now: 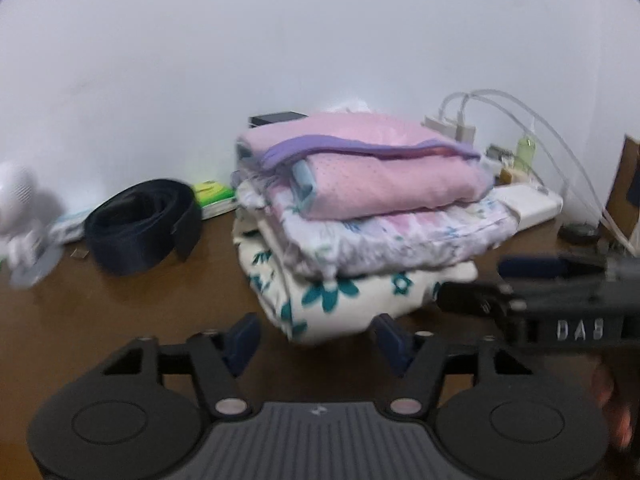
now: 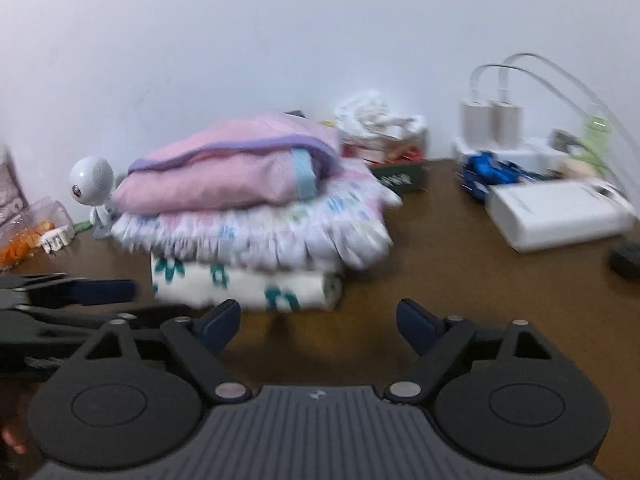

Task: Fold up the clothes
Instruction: 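Reach both grippers to the clothes stack and grasp the cream floral shirt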

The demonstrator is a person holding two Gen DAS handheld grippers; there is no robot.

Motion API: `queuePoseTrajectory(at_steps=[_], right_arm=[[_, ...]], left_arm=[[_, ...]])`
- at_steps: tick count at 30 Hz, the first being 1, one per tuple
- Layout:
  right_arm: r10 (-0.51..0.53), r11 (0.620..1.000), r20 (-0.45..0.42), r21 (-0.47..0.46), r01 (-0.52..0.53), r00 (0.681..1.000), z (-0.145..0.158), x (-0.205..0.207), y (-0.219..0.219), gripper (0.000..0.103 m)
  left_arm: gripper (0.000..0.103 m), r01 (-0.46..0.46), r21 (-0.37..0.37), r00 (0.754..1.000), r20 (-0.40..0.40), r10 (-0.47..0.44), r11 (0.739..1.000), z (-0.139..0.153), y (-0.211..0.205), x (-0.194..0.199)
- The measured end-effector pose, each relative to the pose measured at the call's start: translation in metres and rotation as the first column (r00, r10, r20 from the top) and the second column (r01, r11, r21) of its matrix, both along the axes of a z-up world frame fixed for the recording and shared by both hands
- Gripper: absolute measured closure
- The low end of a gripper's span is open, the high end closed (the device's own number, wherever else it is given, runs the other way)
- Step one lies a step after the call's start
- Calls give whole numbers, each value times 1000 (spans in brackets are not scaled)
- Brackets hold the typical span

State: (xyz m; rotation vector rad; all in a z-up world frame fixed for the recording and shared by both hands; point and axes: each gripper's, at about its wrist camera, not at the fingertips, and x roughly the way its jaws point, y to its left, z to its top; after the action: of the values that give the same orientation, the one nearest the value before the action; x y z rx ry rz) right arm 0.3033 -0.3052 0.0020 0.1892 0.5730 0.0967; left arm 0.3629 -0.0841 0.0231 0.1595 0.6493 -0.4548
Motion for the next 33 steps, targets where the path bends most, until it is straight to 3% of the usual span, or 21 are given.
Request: queuePoseTrajectory(at_steps=[2, 3, 7, 8, 9, 14, 18, 21, 23, 25, 28, 31, 33], right_arm=[[51, 998, -3, 40, -51, 999, -3, 19, -3, 27], [83, 994, -8, 67, -82, 997, -5, 28, -5, 40], [128, 977, 5, 169, -127, 992, -8, 47, -10, 72], [122, 976, 5, 183, -121, 993, -3, 45, -12, 84], [128, 972, 19, 197, -129, 992, 10, 36, -13, 88], [156, 946, 101, 270, -178, 983, 75, -10, -21, 97], [170, 909, 277, 326, -259, 946, 151, -67, -30, 100], [177, 909, 369, 295, -295, 912, 199, -117, -25, 100], [186, 908, 414, 274, -316, 891, 221, -157, -18, 101], [212, 902, 452, 250, -351, 867, 231, -205, -8, 101], [255, 914, 450, 177, -366, 856, 225, -263, 17, 101], [272, 944, 315, 96, -316, 909, 186, -279, 45, 101], [242, 968, 136, 39, -249, 961, 139, -267, 57, 99]], left_arm=[[58, 27, -28, 999, -25, -28, 999, -1, 0, 15], [63, 28, -45, 999, -26, -29, 999, -1, 1, 20], [87, 27, -106, 999, -23, -30, 994, 4, 6, 28], [92, 24, -127, 999, -19, -27, 992, 12, 9, 23], [94, 22, -149, 1000, -14, -24, 989, 19, 13, 19], [98, 46, -287, 993, 119, -12, 957, 110, 34, -35], [98, 110, -386, 965, 262, -6, 916, 191, 48, -101], [98, 140, -397, 942, 334, 1, 907, 227, 56, -162], [98, 155, -390, 928, 374, 2, 908, 236, 65, -207], [98, 174, -376, 919, 394, -12, 910, 234, 75, -250], [97, 137, -355, 939, 343, -7, 925, 205, 83, -291], [94, 32, -304, 983, 184, 26, 952, 143, 80, -299], [92, -21, -308, 995, 83, 49, 951, 100, 90, -311]])
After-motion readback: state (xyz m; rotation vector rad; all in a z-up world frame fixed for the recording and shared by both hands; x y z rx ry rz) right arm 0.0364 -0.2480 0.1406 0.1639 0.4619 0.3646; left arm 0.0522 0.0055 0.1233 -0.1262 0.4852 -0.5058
